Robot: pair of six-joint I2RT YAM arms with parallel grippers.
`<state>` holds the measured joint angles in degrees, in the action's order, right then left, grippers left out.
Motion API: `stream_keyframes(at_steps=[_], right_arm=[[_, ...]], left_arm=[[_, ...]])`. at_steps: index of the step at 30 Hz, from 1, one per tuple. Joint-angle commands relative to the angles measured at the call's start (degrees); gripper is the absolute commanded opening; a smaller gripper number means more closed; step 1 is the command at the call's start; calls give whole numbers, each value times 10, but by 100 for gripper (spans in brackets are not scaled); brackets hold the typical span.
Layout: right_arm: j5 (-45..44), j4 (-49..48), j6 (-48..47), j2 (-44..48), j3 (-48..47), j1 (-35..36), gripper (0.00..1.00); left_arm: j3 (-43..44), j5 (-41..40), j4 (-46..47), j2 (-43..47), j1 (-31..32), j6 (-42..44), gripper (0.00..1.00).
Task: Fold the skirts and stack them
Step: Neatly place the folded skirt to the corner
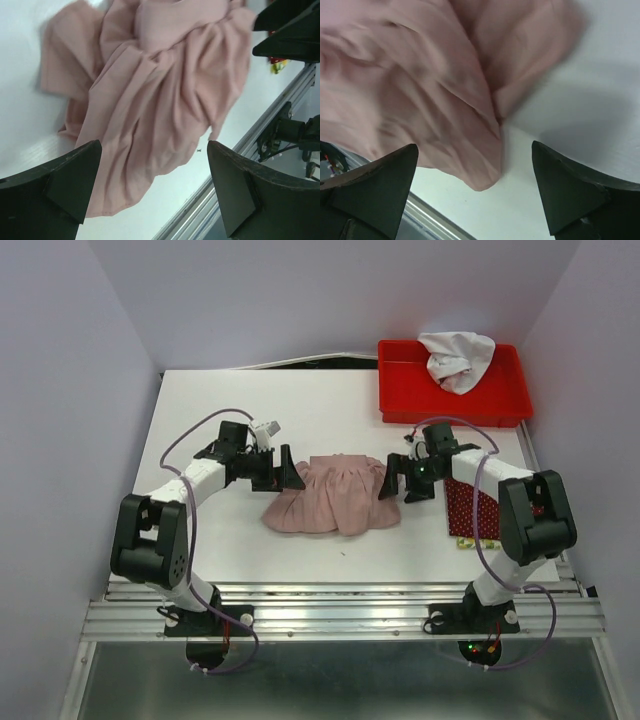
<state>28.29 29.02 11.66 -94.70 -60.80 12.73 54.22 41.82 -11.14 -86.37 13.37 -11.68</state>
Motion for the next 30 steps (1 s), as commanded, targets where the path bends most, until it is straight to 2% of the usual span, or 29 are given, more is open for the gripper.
stream_keyframes(at_steps=[1,9,19,22,23,25,26,29,30], right_arm=[[65,-113,64,-20,73,-3,100],[119,-252,107,-71,79,4,100],[106,-316,96,-130,54,56,100],[104,-333,100,-132,61,56,98],[103,-336,100,-133,62,56,88],[98,-336,99,-129,60,56,74],[92,-338,96,-118,63,56,62],[90,-340,93,-98,65,56,46],[93,-338,92,-88,64,56,32]], left_arm=[[-15,1,13,-25,0,-17,98],[22,27,63,-141,9,-14,85],[77,43,90,-226,30,-26,79],[79,51,92,-235,35,-27,69],[77,50,93,-235,37,-27,66],[71,53,98,-235,39,-30,60],[70,54,98,-233,41,-32,54],[63,55,104,-228,48,-33,46],[61,61,106,-225,51,-33,34]])
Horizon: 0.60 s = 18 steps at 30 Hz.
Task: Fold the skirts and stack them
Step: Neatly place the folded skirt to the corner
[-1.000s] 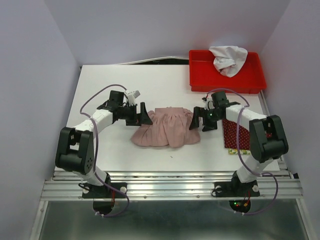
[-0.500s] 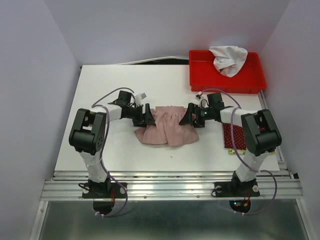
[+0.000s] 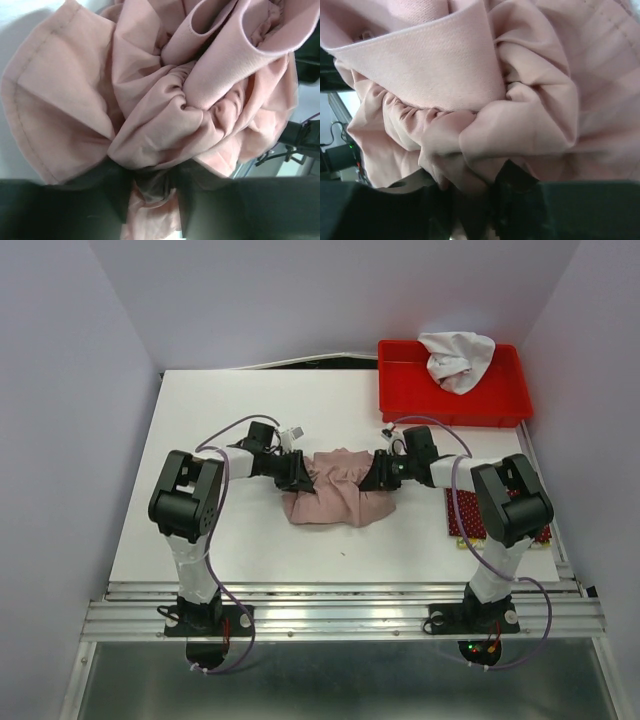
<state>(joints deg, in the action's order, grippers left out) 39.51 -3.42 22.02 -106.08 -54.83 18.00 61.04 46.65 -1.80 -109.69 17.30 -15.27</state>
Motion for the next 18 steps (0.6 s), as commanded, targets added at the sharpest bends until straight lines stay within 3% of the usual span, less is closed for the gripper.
stream_keyframes(at_steps=[1,2,3,4,18], right_arm=[[-15,-10,-17,28,2,4,24],[-14,-2,-20,31,-1,4,17],[-14,13,-31,37,-6,4,6],[-14,23,-31,40,-10,4,2],[-141,255,-165,188,-56,4,1]], left_arm=[[-11,13,14,9,15,2,27],[-13,14,14,9,17,1,19],[-11,16,14,10,23,-2,2],[-9,19,15,11,26,-2,0],[9,25,58,95,132,-22,0]])
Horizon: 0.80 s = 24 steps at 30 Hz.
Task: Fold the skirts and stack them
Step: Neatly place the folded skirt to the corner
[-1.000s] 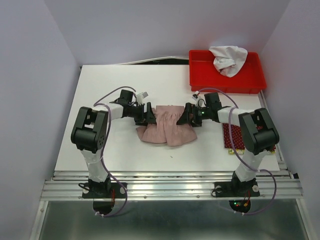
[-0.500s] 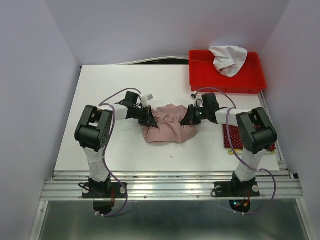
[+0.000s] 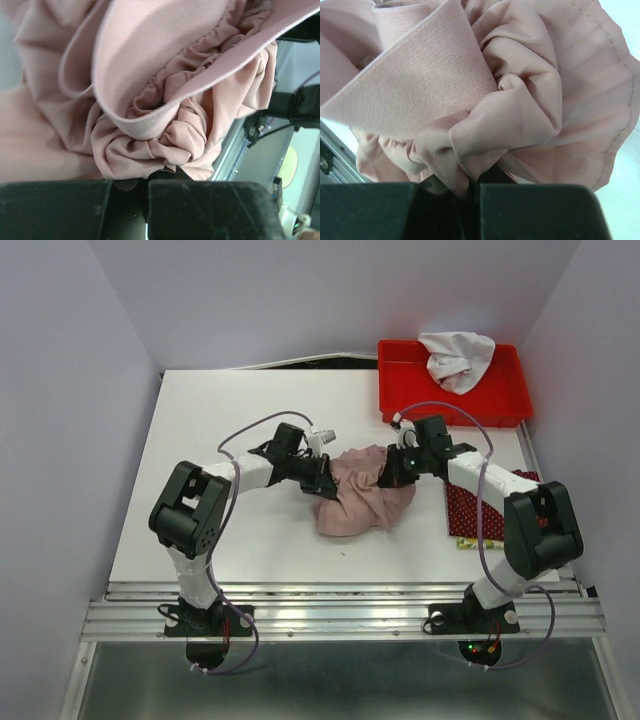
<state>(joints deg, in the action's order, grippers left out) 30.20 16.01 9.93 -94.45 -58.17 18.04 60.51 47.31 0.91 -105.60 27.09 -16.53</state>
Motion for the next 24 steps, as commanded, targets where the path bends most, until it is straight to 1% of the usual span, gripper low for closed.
stream_keyframes(at_steps=[1,5,8,10,12,15,16,17,18,21,22,23,24], right_arm=[[-53,69,-48,82,-20,3,1],[-81,116,-80,126,-18,-16,1],[-104,151,-95,153,-33,-40,1],[-109,186,-124,167,-52,-58,1],[-110,212,-156,174,-65,-98,1],[-108,284,-204,188,-91,-160,1],[-107,299,-216,190,-98,-178,1],[-105,313,-241,197,-112,-214,1],[-105,339,-257,199,-121,-233,1],[-99,378,-308,198,-158,-295,1],[-95,411,-323,195,-169,-340,1],[-90,429,-351,190,-181,-360,1],[-92,454,-366,187,-199,-400,1]], left_arm=[[21,16,32,54,49,-10,0],[39,12,56,41,71,-31,0],[66,14,74,22,86,-58,0],[91,15,85,11,96,-74,0],[108,16,94,4,112,-85,0],[148,14,111,-22,139,-104,0],[172,15,115,-31,146,-114,0],[186,16,118,-39,153,-118,0],[198,17,121,-57,168,-121,0],[256,18,132,-88,192,-138,0],[273,19,136,-111,209,-142,0],[310,18,141,-123,219,-151,0],[329,16,143,-149,227,-155,0]])
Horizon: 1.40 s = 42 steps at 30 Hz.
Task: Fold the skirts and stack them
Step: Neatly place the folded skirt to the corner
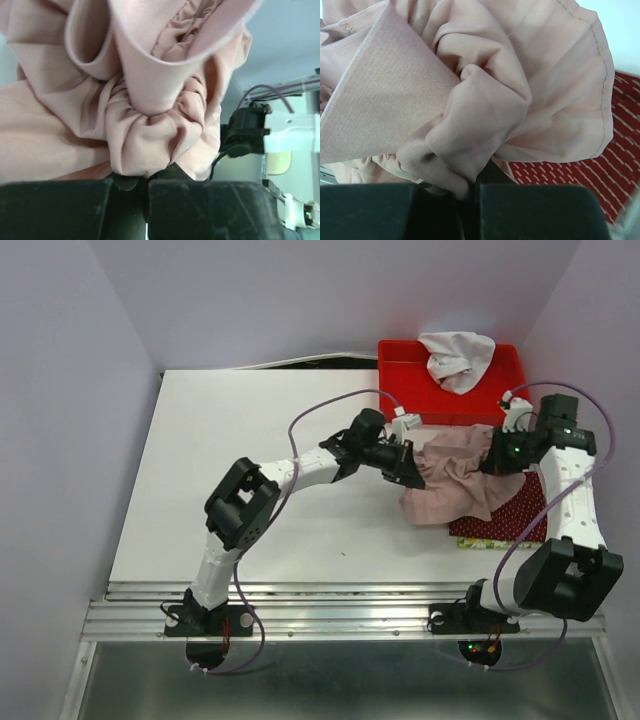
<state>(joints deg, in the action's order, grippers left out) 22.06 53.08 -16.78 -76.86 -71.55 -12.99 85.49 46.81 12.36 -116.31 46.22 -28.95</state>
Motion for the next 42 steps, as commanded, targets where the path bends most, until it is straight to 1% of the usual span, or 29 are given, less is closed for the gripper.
stream_keyframes(at_steps=[1,2,4,5,7,11,14,17,19,22,24,27,30,34,37,40,42], right_arm=[[-11,91,-116,11,-73,-112,1],[-11,98,-153,11,-78,-135,1],[-6,112,-189,8,-92,-184,1],[-2,118,-221,-4,-97,-233,1],[11,129,-262,-28,-99,-289,1],[11,79,-285,-60,-49,-331,1],[29,42,-282,-87,-9,-331,1],[43,-9,-265,-110,31,-331,1],[40,-38,-257,-139,40,-331,1],[46,-52,-243,-166,40,-331,1],[63,-63,-230,-168,42,-331,1],[81,-55,-218,-164,27,-331,1],[93,-26,-224,-159,-7,-331,1],[110,-3,-227,-141,-47,-331,1],[130,3,-222,-132,-61,-331,1],[130,-18,-206,-150,-59,-331,1],[116,-29,-208,-180,-52,-331,1]], left_arm=[[98,22,34,-57,46,-35,0],[133,21,49,-69,66,-39,0],[166,17,68,-112,82,-62,0],[198,17,87,-127,96,-71,0],[250,16,92,-176,107,-84,0],[301,9,96,-238,122,-91,0],[303,-7,92,-266,122,-97,0],[303,-16,85,-283,117,-93,3],[303,-27,75,-285,113,-84,6],[302,-31,73,-287,108,-81,6],[299,-27,77,-283,106,-76,4],[295,-26,84,-260,100,-69,2],[268,-34,126,-223,97,-63,1],[273,-24,130,-202,94,-62,0],[264,-29,139,-184,89,-59,0],[273,-36,137,-195,80,-59,0],[278,-36,135,-216,75,-66,0]])
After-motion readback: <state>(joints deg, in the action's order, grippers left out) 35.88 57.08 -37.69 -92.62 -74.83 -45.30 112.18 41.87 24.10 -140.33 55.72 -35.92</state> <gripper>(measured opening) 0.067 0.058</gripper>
